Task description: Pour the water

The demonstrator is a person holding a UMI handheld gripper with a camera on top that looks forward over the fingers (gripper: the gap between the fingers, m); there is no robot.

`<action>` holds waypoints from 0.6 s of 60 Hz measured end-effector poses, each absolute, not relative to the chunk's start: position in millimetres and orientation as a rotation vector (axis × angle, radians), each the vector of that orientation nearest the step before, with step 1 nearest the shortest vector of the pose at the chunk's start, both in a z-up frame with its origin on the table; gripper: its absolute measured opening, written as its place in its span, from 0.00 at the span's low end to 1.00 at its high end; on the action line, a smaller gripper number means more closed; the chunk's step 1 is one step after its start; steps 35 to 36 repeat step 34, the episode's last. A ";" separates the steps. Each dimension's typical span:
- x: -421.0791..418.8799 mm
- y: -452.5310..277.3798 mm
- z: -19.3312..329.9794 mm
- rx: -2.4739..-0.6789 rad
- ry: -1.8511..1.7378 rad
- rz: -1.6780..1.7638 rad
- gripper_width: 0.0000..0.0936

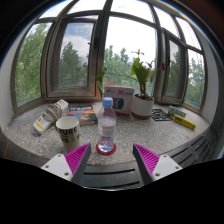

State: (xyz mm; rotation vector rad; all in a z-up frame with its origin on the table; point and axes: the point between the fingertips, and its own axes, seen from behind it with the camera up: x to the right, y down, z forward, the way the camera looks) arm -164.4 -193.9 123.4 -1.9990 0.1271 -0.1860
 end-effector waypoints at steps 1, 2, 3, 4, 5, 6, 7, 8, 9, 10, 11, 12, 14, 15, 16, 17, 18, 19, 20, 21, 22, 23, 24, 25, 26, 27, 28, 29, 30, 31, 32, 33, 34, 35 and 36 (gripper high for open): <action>-163.7 -200.8 126.5 -2.004 0.134 -0.194 0.92; -164.5 -206.7 127.3 -2.006 0.138 -0.198 0.92; -166.3 -212.1 128.4 -2.007 0.141 -0.200 0.92; -167.9 -217.1 129.6 -2.008 0.145 -0.198 0.92; -169.7 -222.1 130.7 -2.010 0.150 -0.194 0.92; -171.4 -226.9 131.7 -2.011 0.154 -0.190 0.92; -173.1 -231.2 133.0 -2.011 0.155 -0.186 0.92; -174.5 -234.9 134.3 -2.011 0.156 -0.183 0.92; -176.5 -237.7 136.3 -2.012 0.158 -0.183 0.92; -177.4 -241.6 137.2 -2.012 0.159 -0.183 0.92; -177.8 -244.5 137.9 -2.011 0.161 -0.186 0.92; -178.0 -247.4 138.9 -2.009 0.159 -0.189 0.92; -178.5 -252.2 141.1 -2.005 0.156 -0.195 0.92; -178.7 -254.6 142.3 -2.002 0.155 -0.198 0.92; -179.1 -256.5 143.6 -2.000 0.154 -0.201 0.92; -179.5 -257.9 144.8 -1.997 0.152 -0.204 0.92; -179.9 -258.1 145.9 -1.996 0.151 -0.206 0.92; -180.2 -259.4 146.7 -1.994 0.151 -0.207 0.92; -180.6 -260.6 147.3 -1.993 0.154 -0.204 0.92; -180.8 -261.8 148.1 -1.992 0.157 -0.201 0.92; -181.0 -262.6 148.4 -1.992 0.159 -0.198 0.92; -181.2 -263.4 148.8 -1.992 0.160 -0.196 0.92; -180.9 -264.2 149.4 -1.992 0.161 -0.196 0.92; -180.7 -264.7 150.1 -1.990 0.160 -0.197 0.92; -180.2 -265.3 150.8 -1.988 0.158 -0.201 0.92; -179.8 -265.8 151.7 -1.986 0.155 -0.206 0.92; -179.9 -266.3 151.5 -1.986 0.151 -0.210 0.92; -181.0 -267.0 151.3 -1.988 0.146 -0.211 0.92; -183.1 -264.8 150.6 -1.989 0.141 -0.209 0.92; -184.2 -264.9 150.2 -1.991 0.137 -0.206 0.92; -185.0 -265.2 149.4 -1.994 0.136 -0.201 0.92; -185.5 -265.4 148.4 -1.998 0.135 -0.198 0.92; -185.7 -265.6 147.3 -2.002 0.134 -0.197 0.92; -185.7 -265.6 147.3 -2.002 0.134 -0.197 0.92; -185.7 -265.6 147.3 -2.002 0.134 -0.197 0.92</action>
